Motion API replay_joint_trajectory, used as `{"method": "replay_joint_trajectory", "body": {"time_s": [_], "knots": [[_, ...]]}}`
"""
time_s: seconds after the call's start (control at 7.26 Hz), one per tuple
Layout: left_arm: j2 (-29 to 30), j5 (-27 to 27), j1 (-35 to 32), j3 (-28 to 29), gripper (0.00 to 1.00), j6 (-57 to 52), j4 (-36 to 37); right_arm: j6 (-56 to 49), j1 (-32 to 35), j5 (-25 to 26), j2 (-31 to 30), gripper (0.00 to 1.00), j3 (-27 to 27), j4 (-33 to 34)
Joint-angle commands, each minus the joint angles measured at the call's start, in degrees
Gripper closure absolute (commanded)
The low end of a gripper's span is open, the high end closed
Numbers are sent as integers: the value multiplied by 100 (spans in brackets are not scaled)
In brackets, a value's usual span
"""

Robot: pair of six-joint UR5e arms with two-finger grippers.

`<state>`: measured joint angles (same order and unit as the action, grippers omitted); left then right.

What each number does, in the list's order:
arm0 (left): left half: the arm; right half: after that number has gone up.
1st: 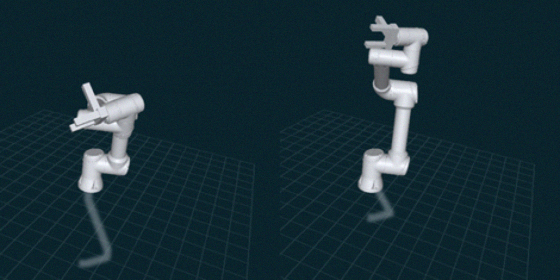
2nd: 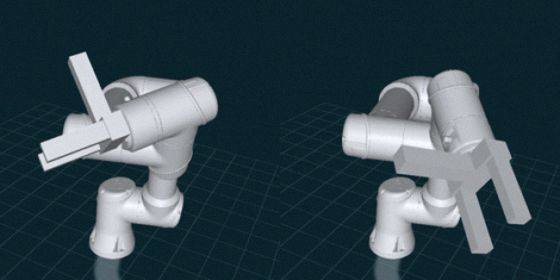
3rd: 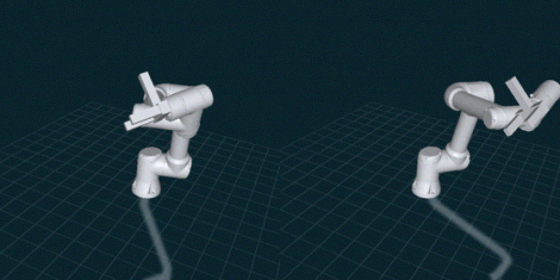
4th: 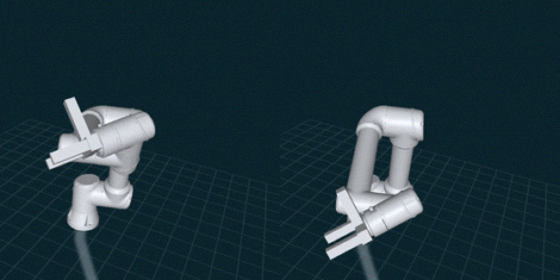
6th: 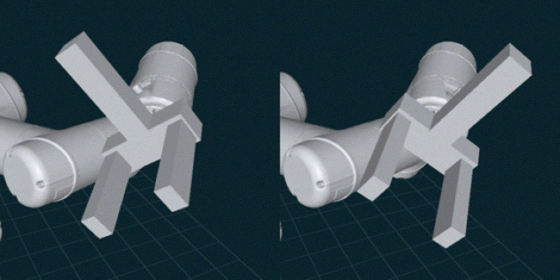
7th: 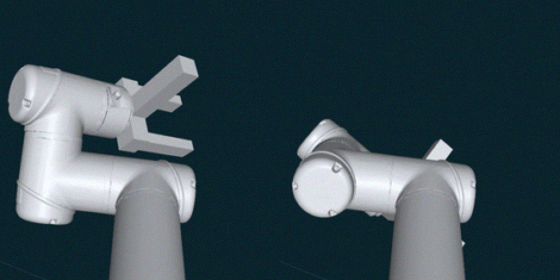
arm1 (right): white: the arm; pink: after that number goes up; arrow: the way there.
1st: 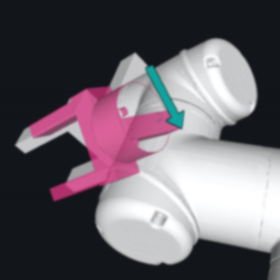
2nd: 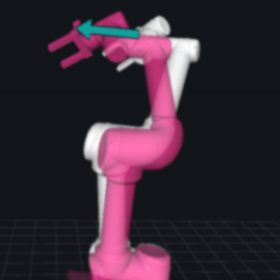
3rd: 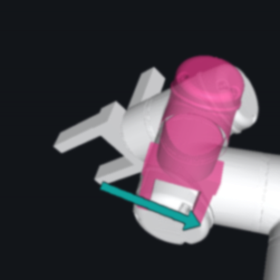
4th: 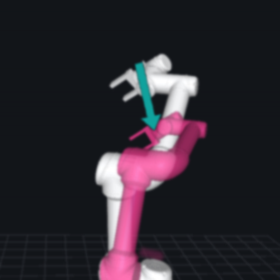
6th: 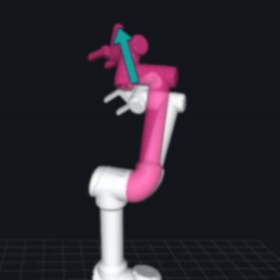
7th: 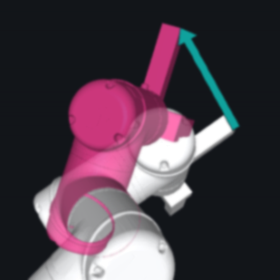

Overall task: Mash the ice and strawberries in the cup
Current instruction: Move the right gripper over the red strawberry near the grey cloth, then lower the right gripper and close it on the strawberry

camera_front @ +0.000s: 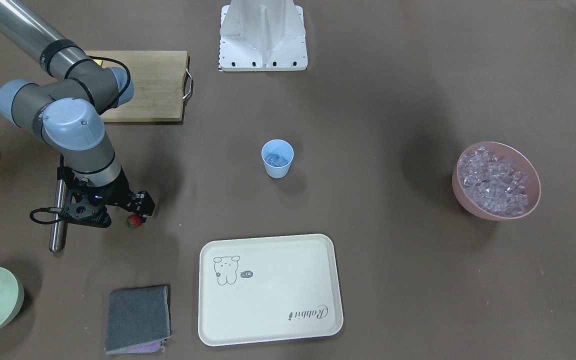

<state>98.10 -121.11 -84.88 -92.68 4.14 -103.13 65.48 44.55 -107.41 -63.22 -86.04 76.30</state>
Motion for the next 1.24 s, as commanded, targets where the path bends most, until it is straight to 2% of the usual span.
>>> {"method": "replay_joint_trajectory", "body": {"time_s": [0.0,0.55,0.69,0.83,1.1], "knots": [[7,0,33,-13,2,-1,-5,0,-7,62,73,1,114,-1],[-1,-9,33,-65,2,-1,-14,0,-165,45,82,9,105,-1],[-10,-9,33,-57,2,-1,-58,-17,-183,45,73,21,105,-1],[-45,-9,42,-57,2,-1,-93,-78,-183,45,73,26,105,-1],[-255,-53,68,-57,2,-1,-408,-70,-122,45,73,27,105,-1]]}}
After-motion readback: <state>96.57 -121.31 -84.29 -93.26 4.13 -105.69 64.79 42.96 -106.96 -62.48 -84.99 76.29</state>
